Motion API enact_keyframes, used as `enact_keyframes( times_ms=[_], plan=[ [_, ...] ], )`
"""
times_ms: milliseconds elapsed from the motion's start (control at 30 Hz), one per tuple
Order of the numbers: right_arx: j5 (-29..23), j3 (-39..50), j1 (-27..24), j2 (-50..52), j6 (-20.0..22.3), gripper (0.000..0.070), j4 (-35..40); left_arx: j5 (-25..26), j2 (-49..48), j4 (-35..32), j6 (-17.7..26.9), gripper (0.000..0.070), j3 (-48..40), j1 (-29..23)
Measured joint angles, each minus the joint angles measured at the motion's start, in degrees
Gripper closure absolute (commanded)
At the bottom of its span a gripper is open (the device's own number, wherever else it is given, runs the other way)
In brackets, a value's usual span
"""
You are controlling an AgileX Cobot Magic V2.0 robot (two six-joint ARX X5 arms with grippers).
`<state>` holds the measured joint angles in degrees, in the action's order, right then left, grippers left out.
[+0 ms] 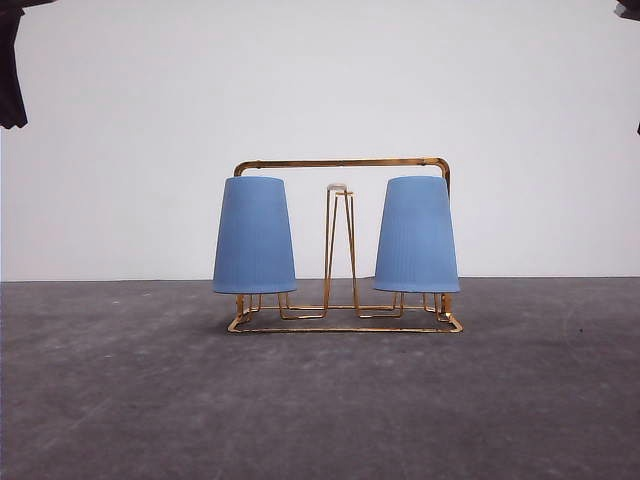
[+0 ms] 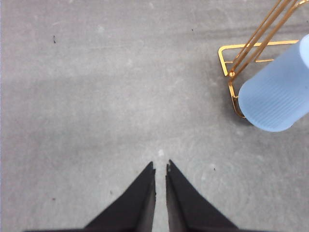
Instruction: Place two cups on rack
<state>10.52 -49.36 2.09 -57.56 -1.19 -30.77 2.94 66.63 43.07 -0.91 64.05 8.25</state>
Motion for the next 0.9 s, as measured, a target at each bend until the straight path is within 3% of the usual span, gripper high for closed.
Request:
enact_keyframes(
  times_ms=[567,700,900],
  plan=[
    [0.0,0.0,0.0,0.0,-0.7,0.0693,1.9,-0.3,-1.9,-3.1,1.5,0.0685,-1.6,-0.8],
    [0.0,0.0,0.0,0.0,-0.7,0.0693,1.9,-0.3,-9.0,-11.0,2.8,0.0685,-10.4,-2.8],
    [0.0,0.0,0.0,0.0,-0.7,0.0693,1.9,-0.5,-23.8,-29.6,1.6,0.0685,-33.2,-7.3]
  ],
)
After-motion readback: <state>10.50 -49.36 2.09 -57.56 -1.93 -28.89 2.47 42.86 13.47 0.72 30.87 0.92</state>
